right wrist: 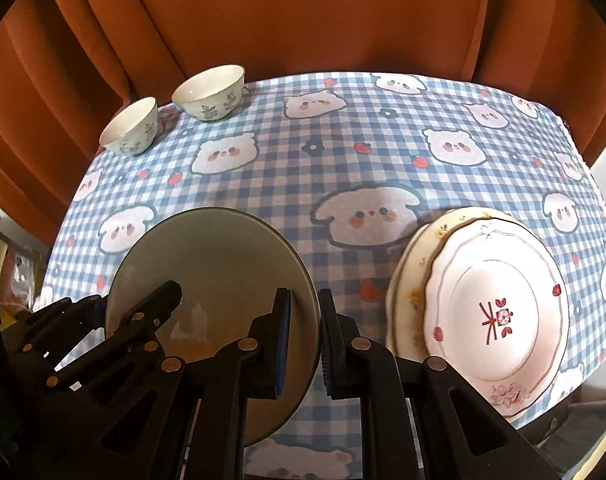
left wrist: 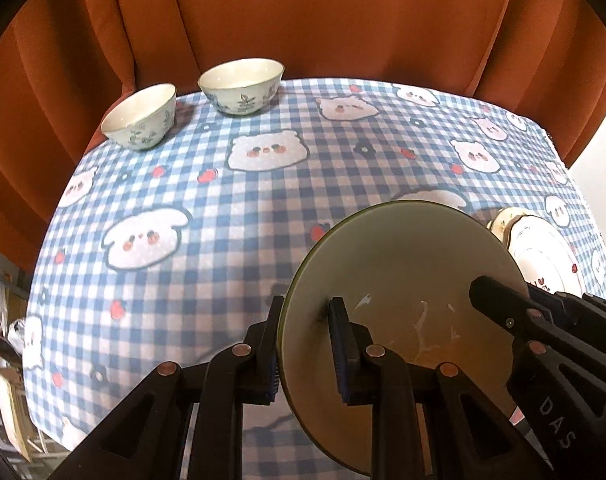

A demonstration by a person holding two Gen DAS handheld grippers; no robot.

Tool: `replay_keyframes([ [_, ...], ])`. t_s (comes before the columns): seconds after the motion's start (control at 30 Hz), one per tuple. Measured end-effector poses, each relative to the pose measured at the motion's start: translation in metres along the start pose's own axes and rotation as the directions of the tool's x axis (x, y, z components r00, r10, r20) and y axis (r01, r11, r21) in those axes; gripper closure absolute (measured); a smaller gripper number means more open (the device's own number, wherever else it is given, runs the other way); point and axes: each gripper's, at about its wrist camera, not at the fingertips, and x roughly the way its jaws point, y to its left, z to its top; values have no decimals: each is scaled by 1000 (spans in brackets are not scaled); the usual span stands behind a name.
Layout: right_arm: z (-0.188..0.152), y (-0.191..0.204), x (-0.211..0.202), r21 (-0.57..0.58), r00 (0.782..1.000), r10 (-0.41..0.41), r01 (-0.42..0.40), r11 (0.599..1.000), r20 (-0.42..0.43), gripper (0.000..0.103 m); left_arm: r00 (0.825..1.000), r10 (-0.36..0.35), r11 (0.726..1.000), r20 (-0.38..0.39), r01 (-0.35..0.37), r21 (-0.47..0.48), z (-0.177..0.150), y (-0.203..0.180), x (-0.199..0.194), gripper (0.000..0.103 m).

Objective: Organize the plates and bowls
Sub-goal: 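Carry the held bowl with the right gripper toward the plate stack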

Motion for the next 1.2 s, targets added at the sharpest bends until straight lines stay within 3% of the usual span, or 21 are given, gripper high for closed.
replay_keyframes([
  [0.4,-13,-24,30,-57,997,13,-17,998,-76,87,997,3,998,-82,-8,-61,-14,-17,33,84],
  [0.77,-11,-32,41,-71,995,25,-33,997,-100,87,996,62,997,-65,-65,-44,-13,-28,33,82],
  [0.97,-13,-37,43,-78,992,53,-61,995,-111,86,996,70,996,-61,-74,-53,-16,-33,29,66],
  [1.03,-13,-39,42,-77,992,63,-71,994,-107,86,996,78,995,-53,-81,-54,-18,-34,26,56],
  [1.2,-14,-37,34,-85,995,60,-67,994,-79,77,995,92,993,-37,-94,-66,-21,-32,16,47],
])
